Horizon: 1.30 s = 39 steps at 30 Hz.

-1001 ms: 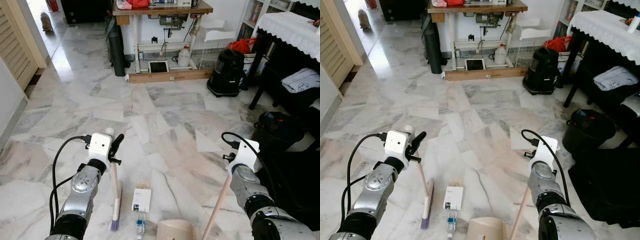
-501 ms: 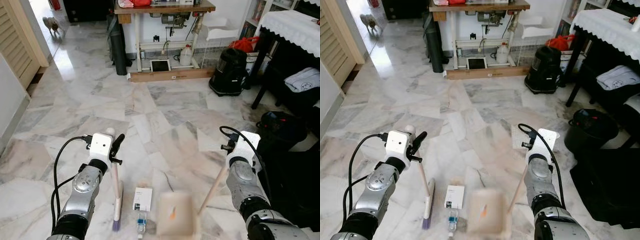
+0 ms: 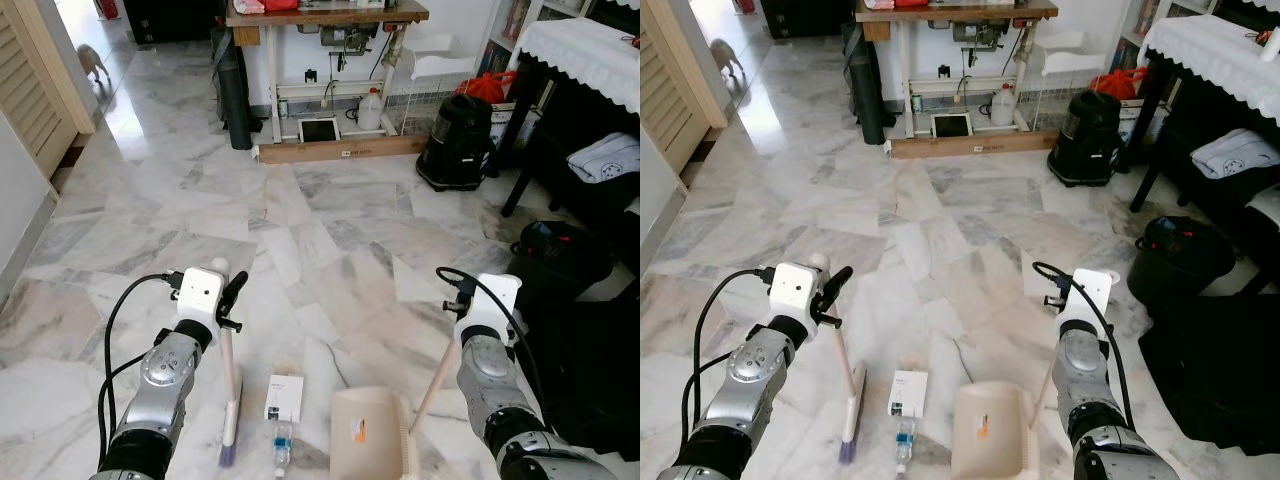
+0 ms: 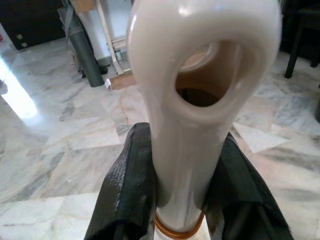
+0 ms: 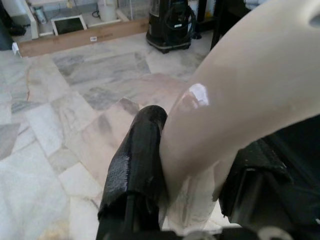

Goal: Sweep floor

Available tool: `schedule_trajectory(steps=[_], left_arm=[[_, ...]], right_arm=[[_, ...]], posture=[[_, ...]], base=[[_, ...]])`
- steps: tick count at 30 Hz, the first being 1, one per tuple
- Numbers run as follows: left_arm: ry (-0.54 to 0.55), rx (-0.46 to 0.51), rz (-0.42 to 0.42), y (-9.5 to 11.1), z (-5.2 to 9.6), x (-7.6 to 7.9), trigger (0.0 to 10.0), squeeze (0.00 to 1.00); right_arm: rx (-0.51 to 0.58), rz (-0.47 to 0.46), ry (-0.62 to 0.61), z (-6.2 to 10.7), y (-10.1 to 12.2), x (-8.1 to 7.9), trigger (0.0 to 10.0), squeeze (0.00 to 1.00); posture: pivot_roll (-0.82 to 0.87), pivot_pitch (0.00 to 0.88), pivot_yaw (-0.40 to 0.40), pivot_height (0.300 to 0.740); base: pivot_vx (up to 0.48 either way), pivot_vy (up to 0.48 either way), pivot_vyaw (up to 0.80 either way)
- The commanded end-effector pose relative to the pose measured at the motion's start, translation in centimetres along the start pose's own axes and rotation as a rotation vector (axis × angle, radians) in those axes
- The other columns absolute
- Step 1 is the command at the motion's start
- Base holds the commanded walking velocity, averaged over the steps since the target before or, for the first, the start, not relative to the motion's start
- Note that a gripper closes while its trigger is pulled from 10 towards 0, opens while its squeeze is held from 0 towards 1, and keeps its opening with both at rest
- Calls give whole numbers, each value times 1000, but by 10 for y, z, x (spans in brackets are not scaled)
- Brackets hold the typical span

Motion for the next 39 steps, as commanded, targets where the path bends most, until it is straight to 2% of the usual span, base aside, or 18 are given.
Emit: schedule_trajectory(steps=[1, 9, 13, 14, 19, 30, 32, 35, 39], left_arm=[[-5, -18, -37, 0, 0, -5, 10000, 0], [-66, -130, -15, -17, 4, -2, 10000, 0], [-54, -136, 18, -18, 4, -4, 10000, 0], [-49, -137, 29, -18, 3, -5, 10000, 0], [-48, -133, 42, -15, 1, -5, 10000, 0], [-77, -147, 58, -17, 0, 0, 10000, 0], [-86, -152, 97, -18, 0, 2, 10000, 0], [-96, -154, 109, -18, 0, 4, 10000, 0], [-108, -153, 112, -18, 0, 5, 10000, 0]], right_arm=[[38, 8, 6, -2, 8, 1, 10000, 0], [26, 23, 26, 1, 1, 0, 10000, 0], [-9, 59, 45, 3, -7, -2, 10000, 0], [-49, 96, 52, 4, -15, -3, 10000, 0], [-104, 112, 58, 7, -26, -5, 10000, 0], [-123, 113, 55, 9, -30, -5, 10000, 0], [-103, 103, 56, 8, -27, -6, 10000, 0], [-65, 87, 52, 7, -20, -7, 10000, 0], [-68, 93, 54, 6, -20, -7, 10000, 0]], posture=[[47, 0, -18, 740], [51, 0, -13, 740], [50, 0, -10, 740], [50, 0, -10, 740], [50, 0, -10, 740], [46, 0, -8, 740], [46, 0, -8, 740], [48, 0, -10, 740], [48, 0, -10, 740]], base=[[0, 0, 0], [0, 0, 0], [0, 0, 0], [0, 0, 0], [0, 0, 0], [0, 0, 0], [0, 0, 0], [0, 0, 0], [0, 0, 0]])
Point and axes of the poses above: a point about 5 cm out from each wrist's last joint towards the gripper, its own z axis pointing back from the gripper into the wrist, its own y axis along the axis of the wrist's last joint, x = y × z, the point moved 3 cm from there along -z, pointing out of the wrist towards the gripper, and after that the axes turned 5 degrees about z, right-handed, at the moved point
